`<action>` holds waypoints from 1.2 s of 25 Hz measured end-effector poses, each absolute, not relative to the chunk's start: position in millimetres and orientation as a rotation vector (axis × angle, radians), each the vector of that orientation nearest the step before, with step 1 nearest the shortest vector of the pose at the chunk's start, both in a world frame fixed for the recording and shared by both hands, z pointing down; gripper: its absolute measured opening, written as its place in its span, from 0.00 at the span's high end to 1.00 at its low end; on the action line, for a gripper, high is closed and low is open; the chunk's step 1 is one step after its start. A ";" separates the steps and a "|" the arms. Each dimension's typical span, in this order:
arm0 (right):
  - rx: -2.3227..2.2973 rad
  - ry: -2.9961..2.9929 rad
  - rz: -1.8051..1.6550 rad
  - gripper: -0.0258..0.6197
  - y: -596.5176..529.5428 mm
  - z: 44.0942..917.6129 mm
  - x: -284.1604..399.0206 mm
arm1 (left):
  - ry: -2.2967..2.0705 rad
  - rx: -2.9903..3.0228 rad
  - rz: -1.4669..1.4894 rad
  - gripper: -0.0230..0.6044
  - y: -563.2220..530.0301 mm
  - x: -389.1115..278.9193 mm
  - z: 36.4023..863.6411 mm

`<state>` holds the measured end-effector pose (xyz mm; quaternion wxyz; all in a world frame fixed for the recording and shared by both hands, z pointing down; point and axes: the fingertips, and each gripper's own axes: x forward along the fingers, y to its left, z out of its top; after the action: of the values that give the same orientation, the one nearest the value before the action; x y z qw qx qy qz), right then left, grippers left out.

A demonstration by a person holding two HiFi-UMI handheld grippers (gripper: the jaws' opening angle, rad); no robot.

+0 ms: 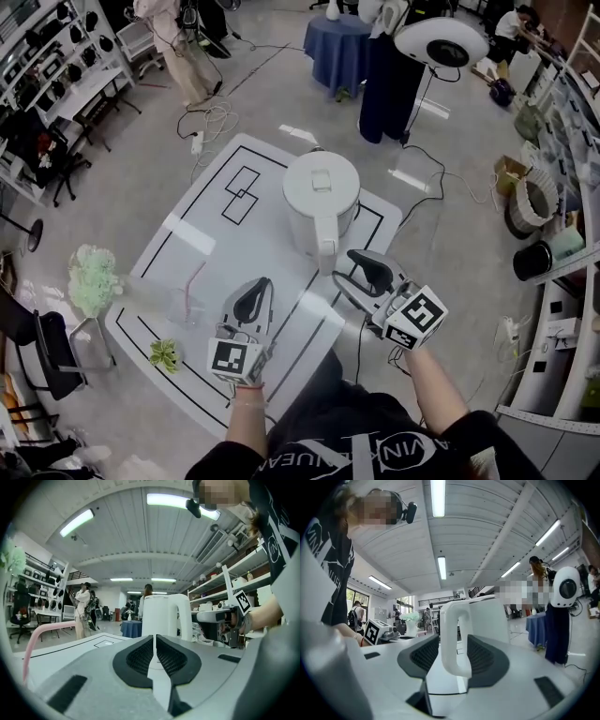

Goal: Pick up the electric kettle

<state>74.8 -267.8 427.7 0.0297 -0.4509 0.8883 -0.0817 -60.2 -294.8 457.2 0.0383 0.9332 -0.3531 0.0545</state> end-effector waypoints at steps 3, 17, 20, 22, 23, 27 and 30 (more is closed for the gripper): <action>-1.366 2.750 -0.250 0.69 -277.1 425.8 73.2 | -1.073 2.851 0.160 0.93 -300.6 -55.7 460.9; -1.168 2.817 -0.249 0.66 -295.9 422.0 49.3 | -1.023 2.817 0.153 0.93 -313.5 -38.8 483.2; -1.131 2.833 -0.247 0.66 -301.2 419.7 42.5 | -1.022 2.809 0.150 0.93 -315.6 -37.4 485.2; -1.105 2.846 -0.243 0.66 -303.3 418.0 37.8 | -1.027 2.802 0.149 0.93 -316.8 -38.0 487.2; -1.095 2.851 -0.242 0.66 -304.2 417.3 35.9 | -1.029 2.797 0.152 0.93 -317.3 -38.5 489.0; -1.049 2.856 -0.248 0.66 -306.9 411.5 28.1 | -1.039 2.792 0.145 0.93 -324.1 -38.4 490.1; -1.022 2.852 -0.251 0.66 -308.6 405.6 21.4 | -1.036 2.780 0.118 0.93 -329.7 -35.7 490.2</action>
<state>21.4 -308.6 405.6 0.0506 -0.3357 0.9370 -0.0824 -35.7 -329.7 490.2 0.0860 0.9328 -0.3477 0.0396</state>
